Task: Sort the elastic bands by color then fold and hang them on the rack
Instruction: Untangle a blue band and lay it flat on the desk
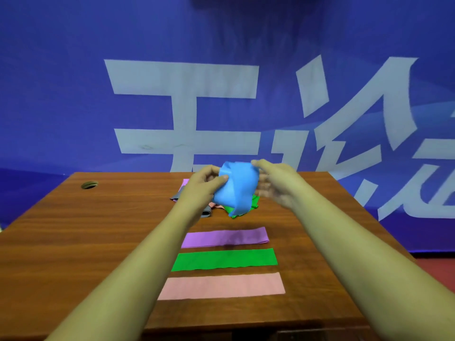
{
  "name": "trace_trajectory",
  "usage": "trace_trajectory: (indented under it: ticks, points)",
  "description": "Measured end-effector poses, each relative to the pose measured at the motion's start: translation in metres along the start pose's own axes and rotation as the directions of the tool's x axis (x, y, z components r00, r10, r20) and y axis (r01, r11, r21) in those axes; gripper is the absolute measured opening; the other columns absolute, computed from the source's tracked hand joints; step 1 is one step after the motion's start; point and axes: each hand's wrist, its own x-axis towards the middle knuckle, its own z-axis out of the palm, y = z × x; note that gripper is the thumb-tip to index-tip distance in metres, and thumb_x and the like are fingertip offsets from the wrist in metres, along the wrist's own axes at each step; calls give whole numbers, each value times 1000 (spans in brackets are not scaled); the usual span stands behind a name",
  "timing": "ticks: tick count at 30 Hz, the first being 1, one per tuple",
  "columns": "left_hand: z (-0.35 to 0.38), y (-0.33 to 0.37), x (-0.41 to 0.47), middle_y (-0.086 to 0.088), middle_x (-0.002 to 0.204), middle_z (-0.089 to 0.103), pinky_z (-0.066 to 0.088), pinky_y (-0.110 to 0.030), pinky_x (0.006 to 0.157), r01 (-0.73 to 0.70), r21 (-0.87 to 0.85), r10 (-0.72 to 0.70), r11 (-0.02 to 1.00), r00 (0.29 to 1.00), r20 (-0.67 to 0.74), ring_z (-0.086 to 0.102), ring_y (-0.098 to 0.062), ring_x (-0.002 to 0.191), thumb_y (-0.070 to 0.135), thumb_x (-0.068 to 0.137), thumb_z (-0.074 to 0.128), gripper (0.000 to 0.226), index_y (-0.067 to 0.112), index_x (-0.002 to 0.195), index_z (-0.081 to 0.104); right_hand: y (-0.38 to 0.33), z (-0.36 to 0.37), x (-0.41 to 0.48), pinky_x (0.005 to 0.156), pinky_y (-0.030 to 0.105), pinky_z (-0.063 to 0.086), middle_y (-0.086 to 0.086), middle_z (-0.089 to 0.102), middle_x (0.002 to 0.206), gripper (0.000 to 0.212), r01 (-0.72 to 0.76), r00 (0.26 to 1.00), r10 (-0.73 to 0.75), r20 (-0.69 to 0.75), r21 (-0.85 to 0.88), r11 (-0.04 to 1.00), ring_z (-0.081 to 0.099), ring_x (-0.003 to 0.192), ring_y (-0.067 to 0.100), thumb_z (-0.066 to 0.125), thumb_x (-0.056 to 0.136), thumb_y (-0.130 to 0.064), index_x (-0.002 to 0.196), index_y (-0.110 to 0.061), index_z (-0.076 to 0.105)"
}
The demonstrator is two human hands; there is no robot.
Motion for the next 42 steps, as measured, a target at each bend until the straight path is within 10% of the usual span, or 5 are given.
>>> trace_trajectory:
  ticks: [14, 18, 24, 33, 42]
  points:
    - [11, -5, -21, -4, 83, 69, 49, -32, 59, 11, 138, 6, 990, 992, -122, 64, -18, 70, 17, 98, 55, 6, 14, 103, 56, 37, -38, -40, 63, 30, 33, 3, 60, 74, 10, -463, 878, 462, 126, -21, 886, 50, 60, 15, 61, 87, -9, 79, -14, 57]
    - [-5, -23, -23, -5, 82, 68, 51, -34, 65, 73, 275, -57, 959, 996, -66, 62, -21, 76, 12, 96, 57, 9, 20, 91, 58, 23, -49, -37, 77, 40, 43, 6, 57, 83, 8, -275, 945, 268, -188, -12, 961, 53, 75, 23, 58, 81, -9, 85, -16, 56]
    - [-27, -38, -28, 1, 101, 67, 48, -25, 73, 198, 526, -318, 827, 936, 149, 62, -17, 88, 16, 79, 75, 28, 21, 103, 62, -13, -44, -44, 64, 34, 45, 8, 60, 83, 19, 3, 1000, -3, -26, 26, 1000, 56, 68, 20, 61, 86, 1, 98, -13, 62]
    - [19, 29, -27, 1, 148, 49, 36, -31, 112, 107, -147, -21, 983, 868, 495, 44, -13, 137, 39, 69, 84, 94, 19, 147, 37, -47, -21, -46, 79, 41, 55, 11, 65, 95, 33, 95, 958, -51, 281, -145, 985, 64, 85, 25, 65, 87, -4, 119, -12, 65]
    - [32, 27, -32, -5, 103, 68, 50, -21, 79, -75, 134, 12, 988, 907, 420, 63, -7, 93, 32, 81, 72, 41, 17, 118, 64, -43, -42, -50, 67, 31, 58, 10, 71, 90, 36, 47, 950, 6, 311, -163, 985, 68, 74, 20, 66, 86, -2, 121, -10, 64]
